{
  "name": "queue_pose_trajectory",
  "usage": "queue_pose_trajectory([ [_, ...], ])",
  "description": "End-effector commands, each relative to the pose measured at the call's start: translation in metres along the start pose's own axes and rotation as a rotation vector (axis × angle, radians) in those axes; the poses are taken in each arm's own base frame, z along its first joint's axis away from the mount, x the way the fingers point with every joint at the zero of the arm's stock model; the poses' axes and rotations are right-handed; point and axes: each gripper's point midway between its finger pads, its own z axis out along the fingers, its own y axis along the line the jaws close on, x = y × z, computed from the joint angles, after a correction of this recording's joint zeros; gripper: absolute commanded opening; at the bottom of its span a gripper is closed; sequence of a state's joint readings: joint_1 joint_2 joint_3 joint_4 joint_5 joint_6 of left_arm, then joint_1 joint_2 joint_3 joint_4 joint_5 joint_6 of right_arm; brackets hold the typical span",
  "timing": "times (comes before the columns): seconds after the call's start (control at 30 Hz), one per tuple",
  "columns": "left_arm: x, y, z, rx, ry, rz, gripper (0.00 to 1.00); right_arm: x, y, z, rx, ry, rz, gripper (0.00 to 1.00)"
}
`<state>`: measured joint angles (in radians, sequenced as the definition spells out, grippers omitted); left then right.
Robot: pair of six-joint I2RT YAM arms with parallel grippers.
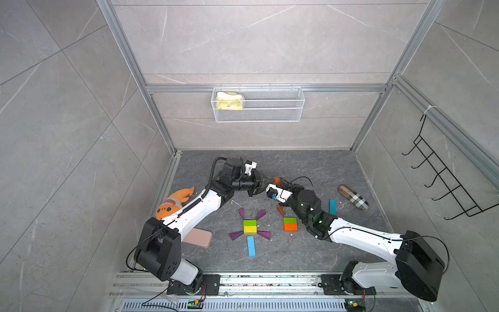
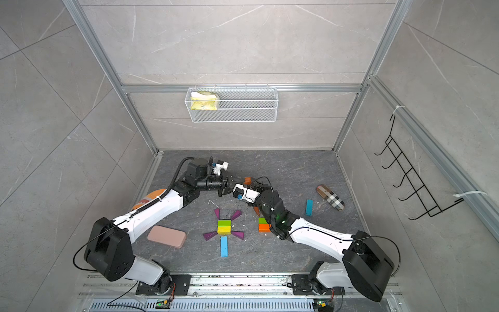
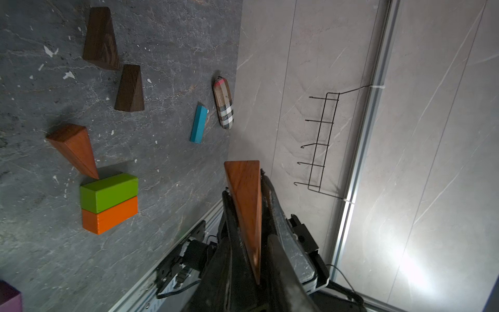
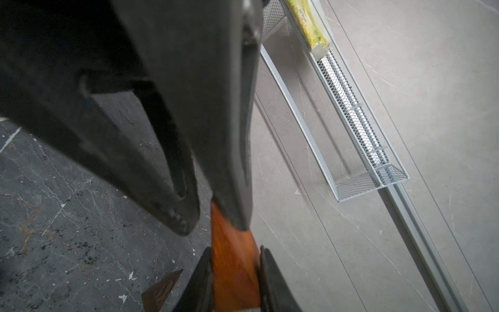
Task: Assemble a small pinwheel with building blocks
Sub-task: Pick up the building block from the center of the board, then place the building block at the center of the board.
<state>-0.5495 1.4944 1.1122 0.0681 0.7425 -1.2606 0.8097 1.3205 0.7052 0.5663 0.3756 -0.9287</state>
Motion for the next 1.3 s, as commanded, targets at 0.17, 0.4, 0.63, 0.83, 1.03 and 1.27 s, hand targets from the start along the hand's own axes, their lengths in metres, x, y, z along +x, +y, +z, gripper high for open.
queue_pose_trajectory([
  [0.17, -0.002, -0.022, -0.029, 0.034, -0.043, 0.119, 0.84, 0.016, -0.015, -0.011, 0.027, 0.028, -0.007, 0.19],
  [0.4, -0.054, 0.016, -0.098, -0.123, -0.217, 0.353, 1.00, 0.063, -0.019, -0.032, -0.200, 0.155, 0.011, 0.19],
  [0.63, -0.065, 0.036, -0.116, -0.320, -0.222, 0.573, 1.00, 0.111, 0.010, -0.072, -0.711, 0.464, 0.000, 0.15],
  [0.83, -0.057, 0.038, -0.118, -0.277, -0.194, 0.581, 1.00, 0.150, 0.048, -0.119, -1.053, 0.538, -0.224, 0.19],
  [1.03, -0.051, 0.038, -0.120, -0.256, -0.179, 0.600, 1.00, 0.171, 0.070, -0.119, -1.154, 0.535, -0.297, 0.18],
  [1.27, -0.052, 0.043, -0.120, -0.276, -0.178, 0.619, 1.00, 0.191, 0.098, -0.104, -1.293, 0.519, -0.354, 0.17],
])
